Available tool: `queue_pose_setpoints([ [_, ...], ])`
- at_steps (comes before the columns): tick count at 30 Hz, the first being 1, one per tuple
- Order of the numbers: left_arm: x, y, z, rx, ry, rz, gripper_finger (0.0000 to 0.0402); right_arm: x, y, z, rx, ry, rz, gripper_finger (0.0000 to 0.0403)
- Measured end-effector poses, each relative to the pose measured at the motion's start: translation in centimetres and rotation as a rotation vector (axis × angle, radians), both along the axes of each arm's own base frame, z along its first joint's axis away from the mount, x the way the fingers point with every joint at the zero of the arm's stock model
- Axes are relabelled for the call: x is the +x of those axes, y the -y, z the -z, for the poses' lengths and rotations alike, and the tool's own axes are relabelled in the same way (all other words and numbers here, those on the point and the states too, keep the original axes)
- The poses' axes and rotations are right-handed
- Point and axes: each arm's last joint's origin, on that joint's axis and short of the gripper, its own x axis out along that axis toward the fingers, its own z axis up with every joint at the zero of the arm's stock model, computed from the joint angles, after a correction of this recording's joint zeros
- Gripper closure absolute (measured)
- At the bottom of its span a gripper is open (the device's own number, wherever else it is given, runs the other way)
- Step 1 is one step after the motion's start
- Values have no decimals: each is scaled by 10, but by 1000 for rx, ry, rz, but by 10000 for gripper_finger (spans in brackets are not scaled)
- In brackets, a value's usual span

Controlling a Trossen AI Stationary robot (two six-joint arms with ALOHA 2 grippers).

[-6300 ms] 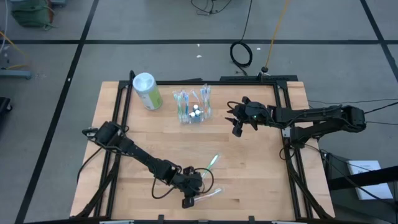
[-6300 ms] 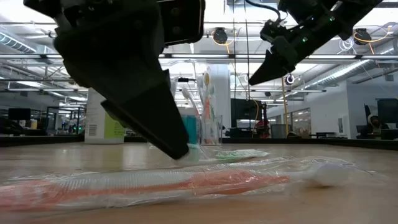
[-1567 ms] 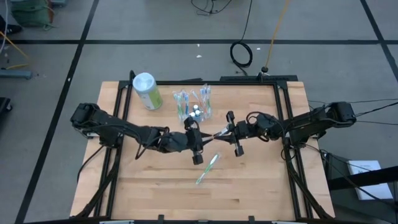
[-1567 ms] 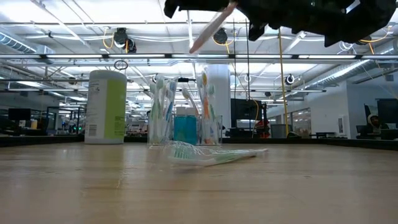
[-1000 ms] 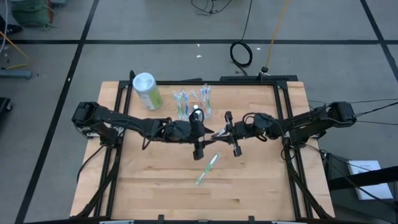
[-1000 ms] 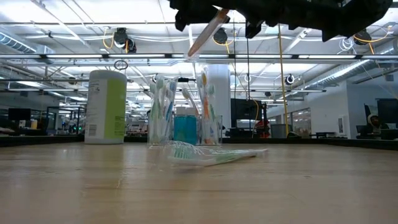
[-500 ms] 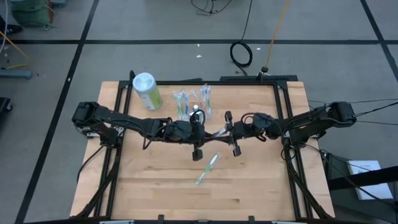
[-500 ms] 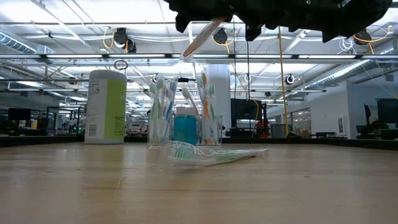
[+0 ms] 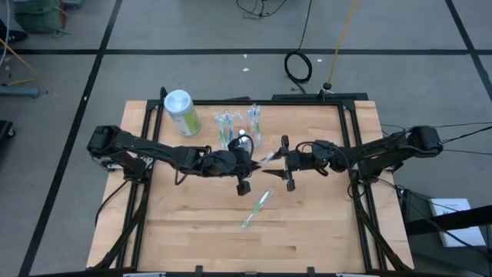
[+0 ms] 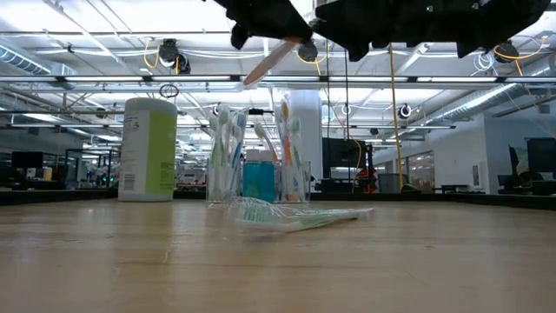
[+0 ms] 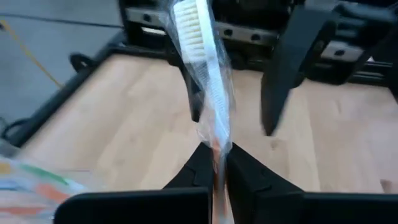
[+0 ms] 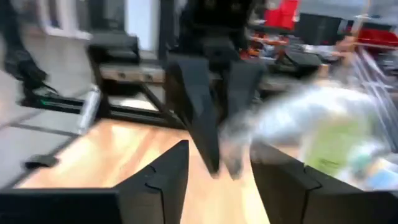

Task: Pick & Place toothbrushing station
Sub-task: Put the orange toothbrush into the transparent organizer

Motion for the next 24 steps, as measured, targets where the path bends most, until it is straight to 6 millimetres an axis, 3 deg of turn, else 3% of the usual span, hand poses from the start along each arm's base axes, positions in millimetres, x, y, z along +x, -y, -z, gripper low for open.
queue_pose_setpoints([
  [9, -44, 7, -52, 194, 100, -153, 392, -25, 11, 5, -182, -275, 309, 224],
  [14, -62, -3, -71, 307, 134, -283, 385, -30, 11, -1, -135, -255, 332, 230],
  [17, -63, -18, -70, 374, 140, -338, 388, -31, 11, -1, -134, -254, 329, 230],
  [24, -59, -70, -24, 357, 240, -409, 385, -31, 11, -1, -128, -256, 328, 228],
])
